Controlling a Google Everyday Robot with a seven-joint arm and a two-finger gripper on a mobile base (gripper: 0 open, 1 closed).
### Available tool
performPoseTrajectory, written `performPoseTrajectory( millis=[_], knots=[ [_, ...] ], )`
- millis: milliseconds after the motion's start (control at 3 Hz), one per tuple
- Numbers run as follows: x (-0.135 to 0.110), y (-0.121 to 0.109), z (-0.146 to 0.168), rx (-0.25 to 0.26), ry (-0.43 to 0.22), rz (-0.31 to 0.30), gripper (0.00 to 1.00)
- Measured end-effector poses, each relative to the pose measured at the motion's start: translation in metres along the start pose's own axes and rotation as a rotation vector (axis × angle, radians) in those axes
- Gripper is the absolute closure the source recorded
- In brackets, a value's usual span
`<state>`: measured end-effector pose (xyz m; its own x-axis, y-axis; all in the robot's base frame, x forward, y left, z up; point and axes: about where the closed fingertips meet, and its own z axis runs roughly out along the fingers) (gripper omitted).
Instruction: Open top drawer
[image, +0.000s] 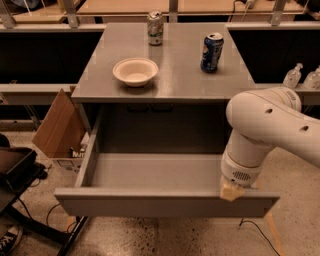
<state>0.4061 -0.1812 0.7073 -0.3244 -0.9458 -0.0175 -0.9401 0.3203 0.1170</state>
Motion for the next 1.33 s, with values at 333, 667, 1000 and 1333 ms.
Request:
performPoseTrajectory(
  millis=[333,667,1000,1333],
  knots=[
    [0.0,0.0,0.0,0.0,0.0,0.0,1.0],
    [0.011,0.034,0.0,-0.045,0.003,0.04,1.0],
    [0.011,0.034,0.0,-0.046,0.003,0.04,1.0],
    [0.016,0.054,0.003,-0.092,0.005,0.048,1.0]
  ],
)
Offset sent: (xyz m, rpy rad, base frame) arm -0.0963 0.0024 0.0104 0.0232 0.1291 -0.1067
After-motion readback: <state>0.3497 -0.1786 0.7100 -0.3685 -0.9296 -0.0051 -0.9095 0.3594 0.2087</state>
